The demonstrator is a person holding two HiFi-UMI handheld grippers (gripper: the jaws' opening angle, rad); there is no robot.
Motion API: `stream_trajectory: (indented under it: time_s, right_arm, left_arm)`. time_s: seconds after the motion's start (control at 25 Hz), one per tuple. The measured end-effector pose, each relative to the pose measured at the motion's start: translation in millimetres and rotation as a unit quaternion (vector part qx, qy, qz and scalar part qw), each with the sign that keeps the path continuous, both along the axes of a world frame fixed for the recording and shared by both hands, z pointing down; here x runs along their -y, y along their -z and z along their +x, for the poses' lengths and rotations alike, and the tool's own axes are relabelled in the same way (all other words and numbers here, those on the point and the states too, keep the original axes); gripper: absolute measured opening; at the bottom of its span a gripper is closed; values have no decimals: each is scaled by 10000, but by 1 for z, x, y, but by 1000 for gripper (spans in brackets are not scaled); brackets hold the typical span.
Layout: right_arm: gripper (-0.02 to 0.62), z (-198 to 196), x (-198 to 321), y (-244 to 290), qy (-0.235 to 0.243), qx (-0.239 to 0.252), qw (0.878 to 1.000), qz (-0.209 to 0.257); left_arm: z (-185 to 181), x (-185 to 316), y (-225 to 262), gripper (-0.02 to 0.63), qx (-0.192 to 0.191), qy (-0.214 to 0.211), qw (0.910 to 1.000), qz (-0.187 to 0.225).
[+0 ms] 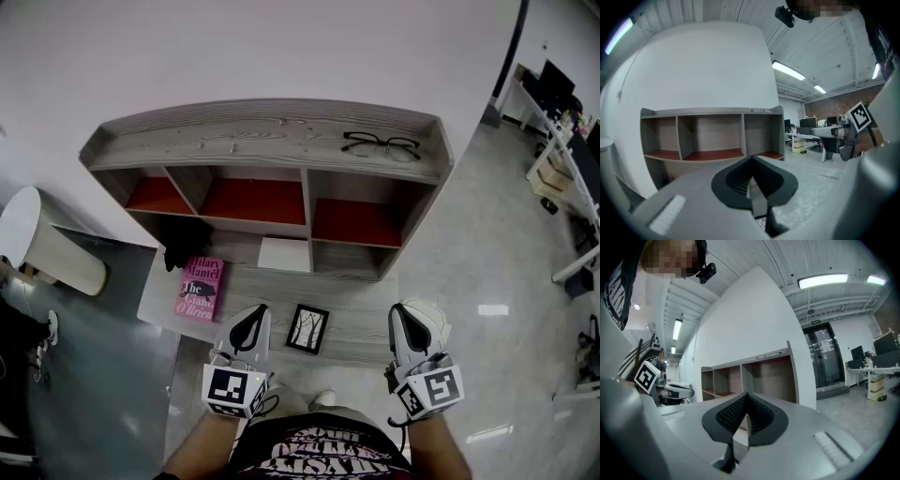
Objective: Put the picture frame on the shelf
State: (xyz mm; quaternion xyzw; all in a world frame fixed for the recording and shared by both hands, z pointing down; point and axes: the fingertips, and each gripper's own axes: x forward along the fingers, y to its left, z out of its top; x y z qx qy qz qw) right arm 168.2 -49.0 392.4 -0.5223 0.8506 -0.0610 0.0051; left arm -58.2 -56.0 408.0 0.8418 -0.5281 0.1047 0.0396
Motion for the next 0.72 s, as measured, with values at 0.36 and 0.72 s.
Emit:
stream_trajectory:
  time_s: [0.36,0.72]
  right_arm:
    - [28,-11,4,-14,-22,27,9998,-193]
    - [28,-5,27,-30,-392,-81,9987,-323]
  left_arm:
    - [-22,-6,-18,2,36,48,9996,-274]
    - [-36,29,-41,1,-29,-86,9987,-511]
